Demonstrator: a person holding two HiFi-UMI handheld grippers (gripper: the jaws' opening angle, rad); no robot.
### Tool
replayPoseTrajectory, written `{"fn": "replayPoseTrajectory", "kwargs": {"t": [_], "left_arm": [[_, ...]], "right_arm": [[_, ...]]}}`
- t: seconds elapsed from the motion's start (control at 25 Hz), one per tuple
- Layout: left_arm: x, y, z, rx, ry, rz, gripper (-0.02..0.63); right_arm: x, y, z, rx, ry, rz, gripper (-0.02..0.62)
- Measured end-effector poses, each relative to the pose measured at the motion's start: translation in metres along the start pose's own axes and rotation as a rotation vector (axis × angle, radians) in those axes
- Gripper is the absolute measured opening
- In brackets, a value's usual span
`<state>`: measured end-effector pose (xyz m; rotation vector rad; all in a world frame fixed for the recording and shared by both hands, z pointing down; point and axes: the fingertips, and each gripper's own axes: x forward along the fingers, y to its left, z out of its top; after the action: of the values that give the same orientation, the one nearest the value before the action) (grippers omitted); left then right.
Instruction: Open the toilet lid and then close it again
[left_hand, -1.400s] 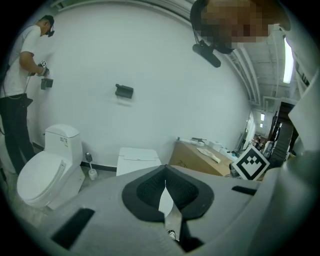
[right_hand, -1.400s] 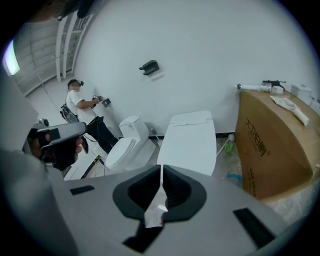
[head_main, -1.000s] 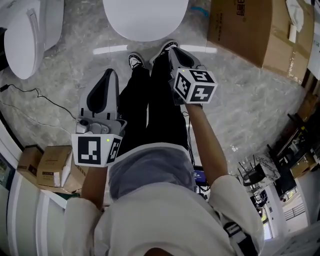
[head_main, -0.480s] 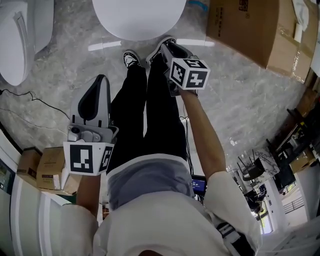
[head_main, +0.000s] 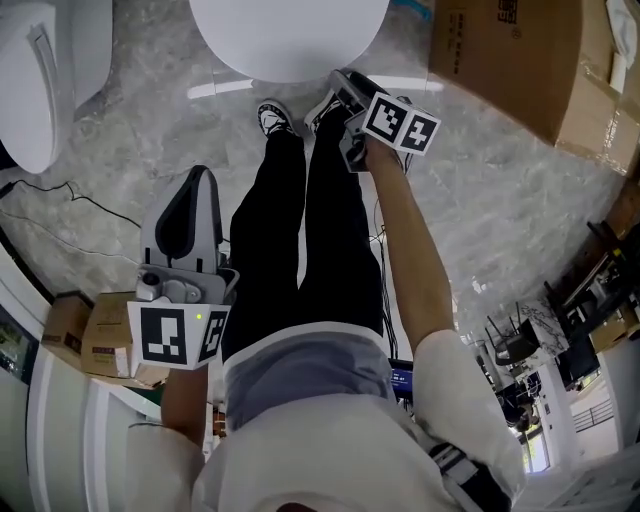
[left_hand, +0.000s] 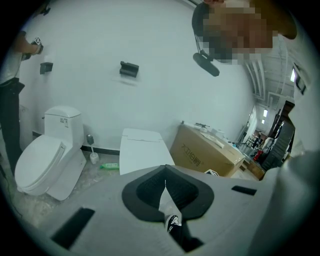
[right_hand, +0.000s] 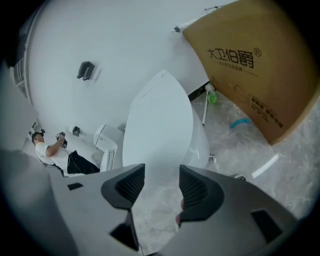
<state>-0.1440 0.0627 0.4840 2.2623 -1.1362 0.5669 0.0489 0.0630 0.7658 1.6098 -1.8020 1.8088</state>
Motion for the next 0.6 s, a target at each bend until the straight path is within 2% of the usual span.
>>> {"fn": "replayPoseTrajectory", "kwargs": {"t": [0.2, 0.44, 0.6], "left_arm": [[0.004, 0.000, -0.006, -0.002, 0.016, -0.016, 0.008], [0.017, -0.005, -0.023, -0.023, 0.082, -0.065, 0.008], [0.020, -0.006, -0.024, -0.020, 0.081, -0.076, 0.008]], "right_arm": [[0.016, -0.013, -0.001, 0.082, -0.010, 0.028, 0.236], [0.036, -0.026, 0.004, 0.175, -0.043, 0.089, 0.245], [0.048, -0.027, 0.004, 0.213, -0.068, 0.148, 0.252]]}}
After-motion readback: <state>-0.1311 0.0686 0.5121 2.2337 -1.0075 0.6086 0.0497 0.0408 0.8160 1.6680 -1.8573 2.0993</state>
